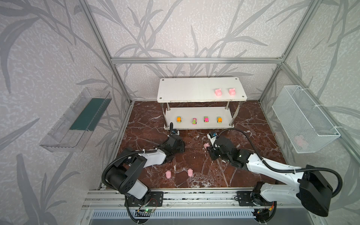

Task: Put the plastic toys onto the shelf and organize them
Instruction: 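Carry the pig up to the top shelf and lower it toward the surface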

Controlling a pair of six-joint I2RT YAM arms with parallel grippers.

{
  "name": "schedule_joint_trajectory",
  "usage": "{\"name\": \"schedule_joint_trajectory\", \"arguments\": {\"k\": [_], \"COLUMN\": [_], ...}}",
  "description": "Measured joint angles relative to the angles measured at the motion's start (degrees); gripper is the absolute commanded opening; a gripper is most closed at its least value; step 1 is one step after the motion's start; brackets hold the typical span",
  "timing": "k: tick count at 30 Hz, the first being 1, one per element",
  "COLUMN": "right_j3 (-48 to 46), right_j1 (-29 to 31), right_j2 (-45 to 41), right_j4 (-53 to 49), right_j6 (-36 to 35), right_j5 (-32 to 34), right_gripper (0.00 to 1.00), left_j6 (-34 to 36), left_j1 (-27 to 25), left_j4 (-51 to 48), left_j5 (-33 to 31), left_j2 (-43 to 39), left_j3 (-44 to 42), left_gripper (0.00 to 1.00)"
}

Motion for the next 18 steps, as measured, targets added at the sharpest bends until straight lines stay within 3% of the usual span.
{"name": "schedule_joint_trajectory", "arguments": {"k": [8, 18], "right_j3": [23.30, 50.90], "right_j1": [0.00, -2.21], "right_j2": [1.97, 14.84], "right_j4": [-10.27, -18.14], "right_j6": [0.28, -2.16], "right_j5": [3.34, 7.41], "right_gripper": [0.23, 0.23], "left_j6": [0.00, -0.74], "left_j1": [0.00, 0.04], "left_j4": [0.00, 0.42], "left_j5": [0.42, 1.14], "left_j2": [0.00, 0.96], "left_j3": [0.00, 0.00], "left_gripper": [0.53, 0.53]}}
